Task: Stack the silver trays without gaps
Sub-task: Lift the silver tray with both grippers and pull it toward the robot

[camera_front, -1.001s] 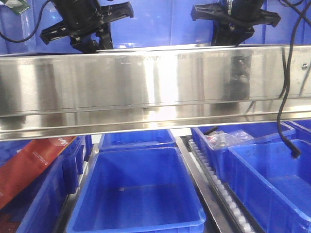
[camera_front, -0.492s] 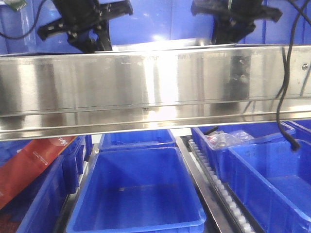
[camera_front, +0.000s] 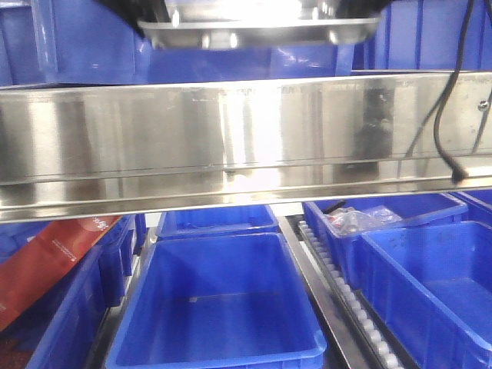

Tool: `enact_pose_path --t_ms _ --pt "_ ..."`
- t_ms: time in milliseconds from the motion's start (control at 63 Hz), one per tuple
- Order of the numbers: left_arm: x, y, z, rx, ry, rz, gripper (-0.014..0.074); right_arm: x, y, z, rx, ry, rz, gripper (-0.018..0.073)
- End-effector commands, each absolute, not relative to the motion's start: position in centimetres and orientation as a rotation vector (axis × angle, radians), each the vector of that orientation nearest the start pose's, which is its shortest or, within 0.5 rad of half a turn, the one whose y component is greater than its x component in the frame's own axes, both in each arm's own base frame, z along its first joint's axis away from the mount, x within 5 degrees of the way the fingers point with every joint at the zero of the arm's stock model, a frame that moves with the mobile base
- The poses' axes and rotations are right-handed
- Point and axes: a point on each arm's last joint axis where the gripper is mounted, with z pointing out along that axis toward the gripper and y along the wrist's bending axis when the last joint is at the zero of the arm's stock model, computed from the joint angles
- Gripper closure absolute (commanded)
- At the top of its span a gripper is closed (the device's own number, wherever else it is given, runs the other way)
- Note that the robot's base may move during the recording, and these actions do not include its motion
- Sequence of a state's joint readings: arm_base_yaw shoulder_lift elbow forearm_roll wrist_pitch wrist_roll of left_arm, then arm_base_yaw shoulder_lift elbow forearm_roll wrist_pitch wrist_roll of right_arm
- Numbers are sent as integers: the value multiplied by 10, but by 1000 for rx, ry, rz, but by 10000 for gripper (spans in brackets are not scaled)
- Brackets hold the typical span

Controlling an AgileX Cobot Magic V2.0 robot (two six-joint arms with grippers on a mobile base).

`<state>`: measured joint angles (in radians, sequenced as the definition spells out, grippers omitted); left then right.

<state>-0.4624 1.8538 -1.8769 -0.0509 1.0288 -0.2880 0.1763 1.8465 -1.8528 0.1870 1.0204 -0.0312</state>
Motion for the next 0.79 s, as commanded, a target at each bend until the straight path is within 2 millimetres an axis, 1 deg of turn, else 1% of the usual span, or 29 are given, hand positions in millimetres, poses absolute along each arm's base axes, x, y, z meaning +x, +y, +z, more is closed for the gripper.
enact_pose_path --t_ms 0,143,222,349,556,778 --pt "364 -184 389 232 2419 -355 615 401 83 380 -230 2398 253 629" --pt "361 -181 412 229 2328 -353 615 397 82 396 -216 2306 259 629" --pt "360 -178 428 225 2259 -356 615 394 81 409 -205 2228 260 629" --pt "360 -177 445 220 2156 -362 615 393 80 427 -187 2112 260 629" --pt "362 -178 465 210 2002 -402 615 396 80 450 -149 1938 287 629" --pt "368 -177 477 225 1849 -357 615 399 79 460 -125 1831 290 629"
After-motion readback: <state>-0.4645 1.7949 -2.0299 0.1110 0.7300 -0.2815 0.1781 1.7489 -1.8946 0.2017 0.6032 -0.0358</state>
